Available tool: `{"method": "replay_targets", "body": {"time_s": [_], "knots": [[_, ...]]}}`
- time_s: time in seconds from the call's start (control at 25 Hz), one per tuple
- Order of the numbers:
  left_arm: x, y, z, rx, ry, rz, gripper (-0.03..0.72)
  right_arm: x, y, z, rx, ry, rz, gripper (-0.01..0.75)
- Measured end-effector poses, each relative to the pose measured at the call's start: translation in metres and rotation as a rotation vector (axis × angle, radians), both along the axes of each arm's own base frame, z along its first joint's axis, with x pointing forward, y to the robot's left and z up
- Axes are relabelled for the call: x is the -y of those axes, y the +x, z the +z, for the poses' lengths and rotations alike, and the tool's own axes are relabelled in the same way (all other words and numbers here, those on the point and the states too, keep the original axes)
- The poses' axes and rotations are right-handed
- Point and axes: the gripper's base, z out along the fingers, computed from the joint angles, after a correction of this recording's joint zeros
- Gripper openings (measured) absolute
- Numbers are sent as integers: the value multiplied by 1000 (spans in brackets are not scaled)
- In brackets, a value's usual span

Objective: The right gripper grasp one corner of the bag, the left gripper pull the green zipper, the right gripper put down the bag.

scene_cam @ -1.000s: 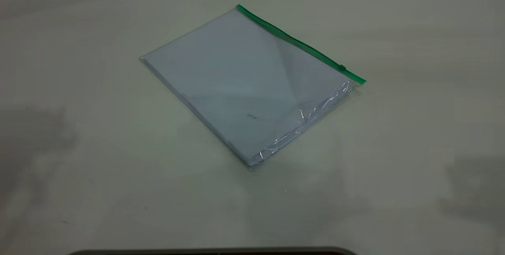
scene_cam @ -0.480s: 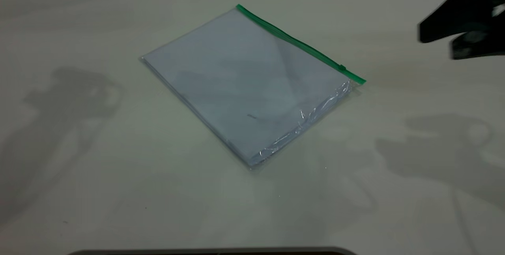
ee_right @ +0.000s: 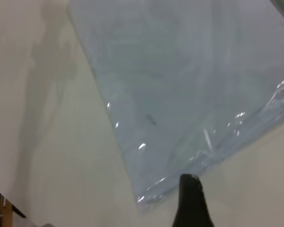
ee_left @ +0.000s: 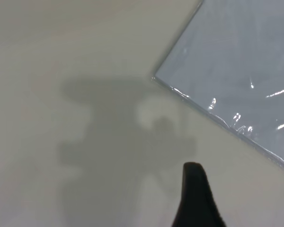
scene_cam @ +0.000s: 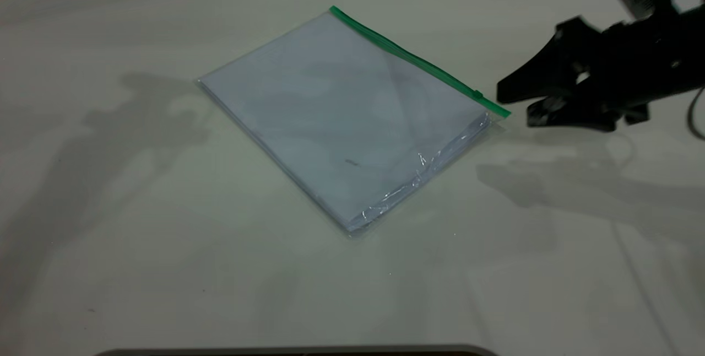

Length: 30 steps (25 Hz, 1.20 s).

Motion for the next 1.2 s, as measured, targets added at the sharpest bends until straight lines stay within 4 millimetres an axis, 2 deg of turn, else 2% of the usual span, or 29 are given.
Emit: {"method": "replay_targets", "body": {"time_s": [0.24,0.4,0.52,0.88,1.2], "knots": [[0,1,-1,-2,0,0,567,0,14,-44,-24,-7,33,578],[0,1,-2,-2,0,0,567,0,23,-60,-15,-12,44,578],[0,1,-2,-2,-1,0,567,0,31,-65,13,-18,56,578],[0,1,-2,-2,-1,0,567,2,56,-58,107,-59,68,578],[0,1,-2,-3,-1,0,567,3,61,-58,120,-80,66,578]]}}
